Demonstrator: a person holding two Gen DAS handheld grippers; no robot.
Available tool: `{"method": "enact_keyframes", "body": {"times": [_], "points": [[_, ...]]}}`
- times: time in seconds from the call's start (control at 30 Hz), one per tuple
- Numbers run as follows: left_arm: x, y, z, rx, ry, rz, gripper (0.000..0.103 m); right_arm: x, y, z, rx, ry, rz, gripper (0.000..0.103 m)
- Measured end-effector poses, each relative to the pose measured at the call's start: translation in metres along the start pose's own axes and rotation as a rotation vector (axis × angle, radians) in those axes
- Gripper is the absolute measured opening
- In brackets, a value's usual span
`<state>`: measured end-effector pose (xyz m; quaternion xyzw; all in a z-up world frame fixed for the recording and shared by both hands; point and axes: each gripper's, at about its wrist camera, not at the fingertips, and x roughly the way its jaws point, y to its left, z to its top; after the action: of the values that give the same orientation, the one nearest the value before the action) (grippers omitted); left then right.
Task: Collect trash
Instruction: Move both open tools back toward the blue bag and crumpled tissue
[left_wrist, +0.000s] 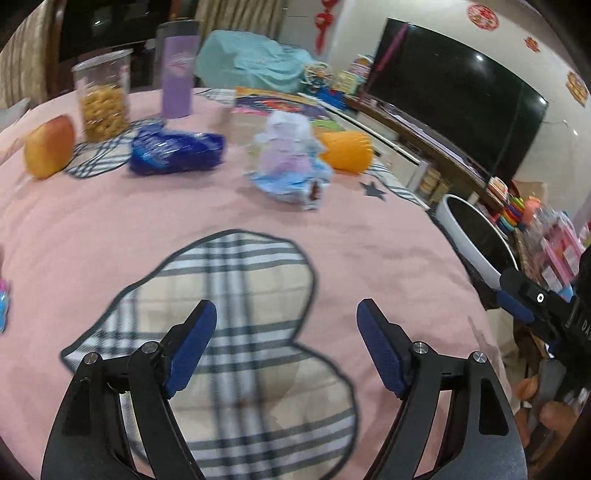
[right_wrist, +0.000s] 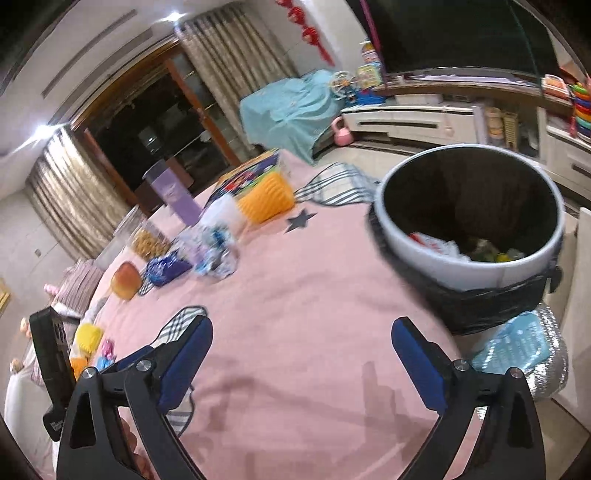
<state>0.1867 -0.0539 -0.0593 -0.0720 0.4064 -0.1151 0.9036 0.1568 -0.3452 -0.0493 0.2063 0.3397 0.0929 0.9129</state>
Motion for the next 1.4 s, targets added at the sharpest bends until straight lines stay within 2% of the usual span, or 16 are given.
{"method": "enact_keyframes", "body": {"times": [0.3,0.6,1.07,1.4], "points": [[-0.007,0.044,-0.008,-0.064,0.007,0.061,0.081,0.029,0.024,-0.011,-0.029,0.059,0.03,0.099],[-0.004,0.065,-0.004,-0.099,0.025,0.095,0.081,0.048,0.043,-0.01,-0.053,0.087,0.053,0.099],[0.001,0.083,0.011,-0.094,0.03,0.126,0.081,0.083,0.066,0.0,-0.073,0.101,0.099,0.099],[0.019,0.101,0.038,-0.056,0.051,0.141,0.081,0.111,0.077,0.014,-0.064,0.121,0.111,0.099]]}}
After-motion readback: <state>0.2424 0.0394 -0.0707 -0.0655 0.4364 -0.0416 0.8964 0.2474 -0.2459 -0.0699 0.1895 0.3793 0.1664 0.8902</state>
